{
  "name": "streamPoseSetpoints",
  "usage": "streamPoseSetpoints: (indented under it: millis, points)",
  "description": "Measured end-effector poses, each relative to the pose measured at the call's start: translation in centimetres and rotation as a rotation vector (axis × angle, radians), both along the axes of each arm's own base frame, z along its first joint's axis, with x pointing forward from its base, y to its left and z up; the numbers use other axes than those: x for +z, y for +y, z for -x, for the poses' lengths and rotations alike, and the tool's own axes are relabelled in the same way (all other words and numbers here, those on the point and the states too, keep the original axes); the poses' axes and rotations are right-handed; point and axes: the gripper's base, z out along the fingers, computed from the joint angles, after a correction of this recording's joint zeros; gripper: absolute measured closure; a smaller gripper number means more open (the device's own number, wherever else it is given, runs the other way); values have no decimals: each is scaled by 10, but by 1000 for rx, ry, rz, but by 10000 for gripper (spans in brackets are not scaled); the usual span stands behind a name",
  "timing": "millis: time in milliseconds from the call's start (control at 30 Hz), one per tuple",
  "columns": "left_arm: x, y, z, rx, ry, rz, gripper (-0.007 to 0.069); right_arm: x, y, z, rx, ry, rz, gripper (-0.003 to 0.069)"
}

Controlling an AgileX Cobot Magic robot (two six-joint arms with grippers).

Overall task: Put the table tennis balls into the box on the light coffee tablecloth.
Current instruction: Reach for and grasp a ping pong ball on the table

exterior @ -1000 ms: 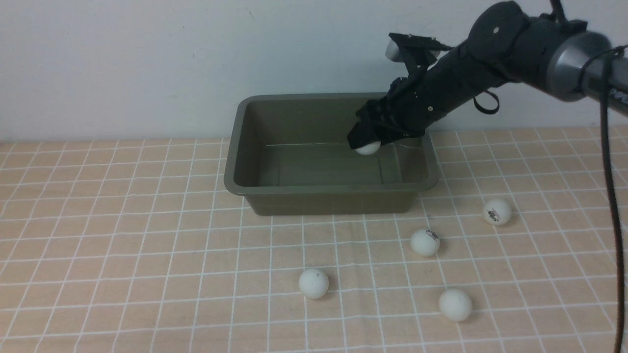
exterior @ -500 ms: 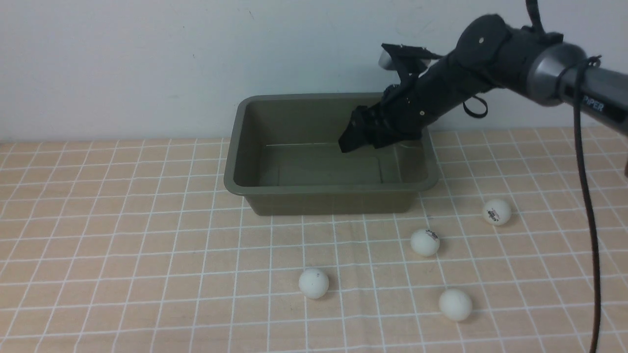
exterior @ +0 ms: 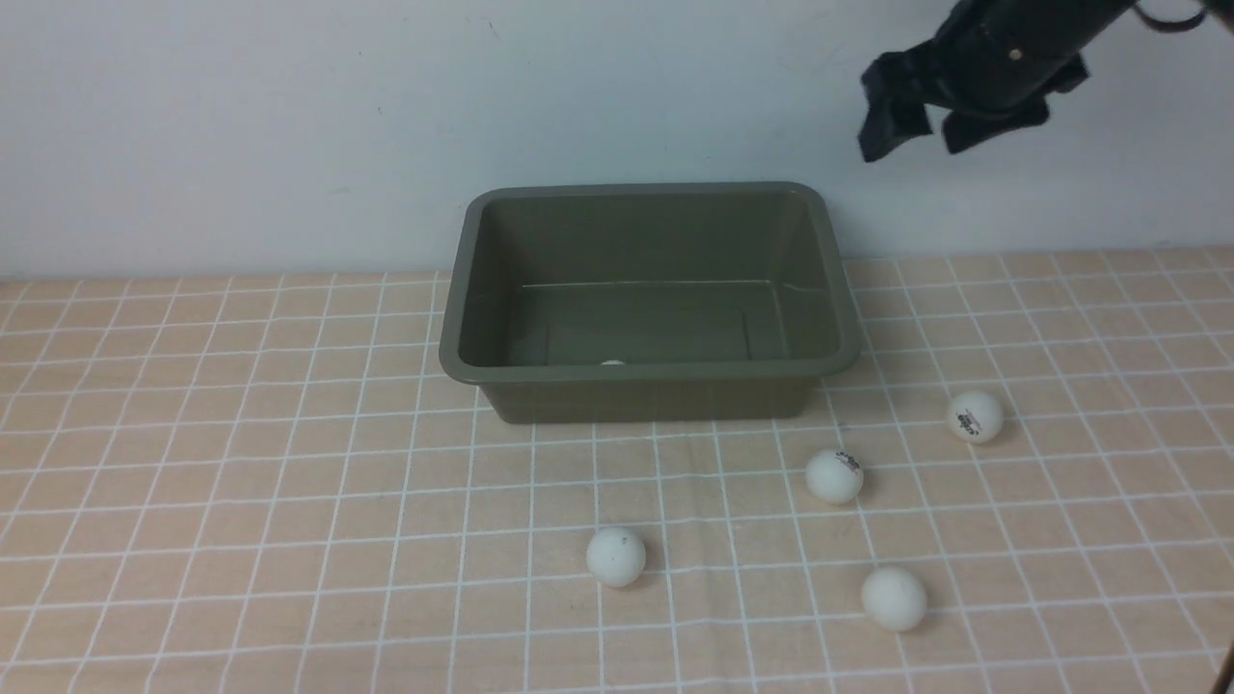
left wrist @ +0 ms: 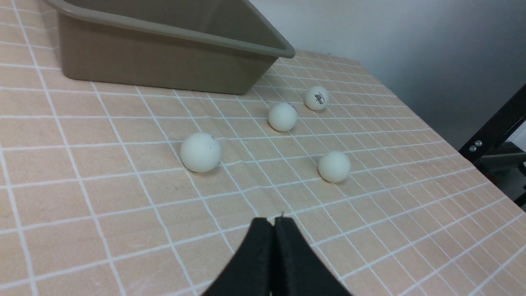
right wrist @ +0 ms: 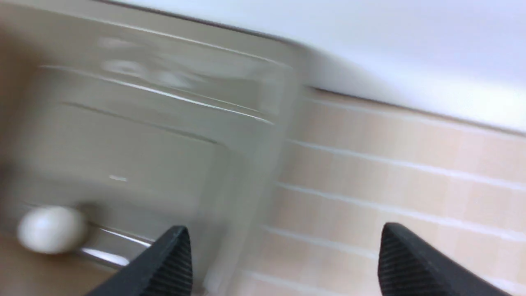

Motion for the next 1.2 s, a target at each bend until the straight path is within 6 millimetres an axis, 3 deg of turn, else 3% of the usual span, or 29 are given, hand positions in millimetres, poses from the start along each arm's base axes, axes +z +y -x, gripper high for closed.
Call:
streamPoseSetpoints:
  millis: [133,667,1200]
  points:
    - [-1,0,0,-3,1,-9,693,-10,-17,14,-40,66,67,109]
    - [-2,-1,1,-24,9,-18,693,-102,-26,41,-59,353,165,109]
    - [-2,-2,2,-25,9,-18,693,-135,-25,36,-66,314,158,109]
